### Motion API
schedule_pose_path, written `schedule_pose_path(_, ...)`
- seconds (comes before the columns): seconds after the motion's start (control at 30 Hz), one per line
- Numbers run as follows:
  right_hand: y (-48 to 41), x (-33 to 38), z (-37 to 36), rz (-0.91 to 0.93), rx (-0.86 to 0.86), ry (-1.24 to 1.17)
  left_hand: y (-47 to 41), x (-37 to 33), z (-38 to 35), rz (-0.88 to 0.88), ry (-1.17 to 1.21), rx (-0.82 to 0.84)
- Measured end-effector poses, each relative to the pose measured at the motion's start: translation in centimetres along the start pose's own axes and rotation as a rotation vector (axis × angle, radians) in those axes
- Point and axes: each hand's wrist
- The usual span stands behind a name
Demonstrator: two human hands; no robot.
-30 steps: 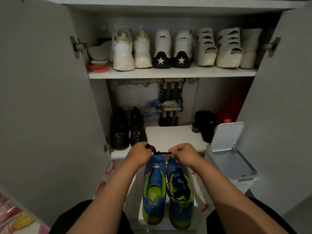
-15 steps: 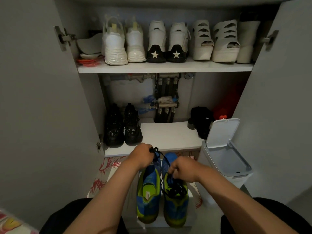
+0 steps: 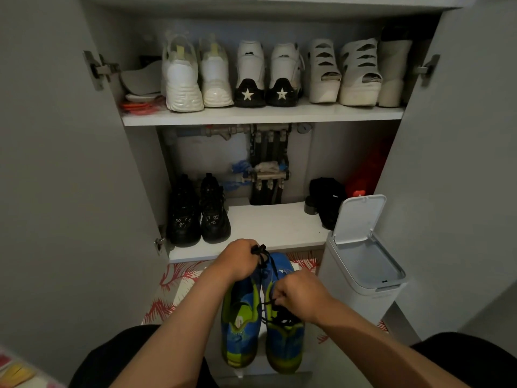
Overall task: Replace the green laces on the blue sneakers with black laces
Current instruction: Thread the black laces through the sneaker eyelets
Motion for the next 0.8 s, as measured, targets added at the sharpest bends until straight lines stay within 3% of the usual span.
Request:
schedule_pose_path(0.1, -0.1, -0.1, 0.3, 0.093, 0.118, 0.49, 0.4, 0.2, 0.3, 0.009, 0.002, -0.003)
schedule_pose_path(0.2, -0.1, 0.6, -0.2, 0.106, 0.29, 0.53, 0.6, 0.6, 0.7, 0.013, 0.057, 0.002)
schedule_pose_path(0.3, -0.2, 0.3, 1.2, 0.001, 0.297, 0.08, 0.7, 0.4, 1.1, 0.004, 0.165, 0.022)
schedule_pose_path(0.37, -0.5, -0.6, 2.4, -0.132, 0.091, -0.29, 0.7, 0.2, 1.4, -0.02, 0.271, 0.048)
schedule_pose_path(0.43, -1.1, -1.7, 3.0, -0.197, -0.163, -0.423, 1.0, -0.3, 1.7, -0.062, 0.388, 0.097)
schedule_pose_path(0.47, -1.3, -2.0, 3.1, -0.185, -0.198, -0.484, 1.1, -0.6, 1.8, -0.085, 0.437, 0.121)
schedule_pose_path(0.6, -2.9, -1.9, 2.7, -0.084, -0.002, -1.031, 1.0, -1.3, 1.9, -0.128, 0.558, 0.18)
schedule_pose_path(0.67, -3.4, -1.8, 2.9, -0.093, 0.04, -1.085, 0.5, -1.4, 1.8, -0.097, 0.597, 0.164)
schedule_pose_path(0.8, -4.0, -3.5, 3.2, -0.268, -0.027, -0.93, -0.7, -0.9, 1.1, -0.056, 0.49, 0.127)
Point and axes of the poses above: each hand's wrist, its own y-axis away from the middle knuckle, its own z-axis out of the back of the hand, x = y × z, and after that the axes turned 7 degrees about x, right-handed
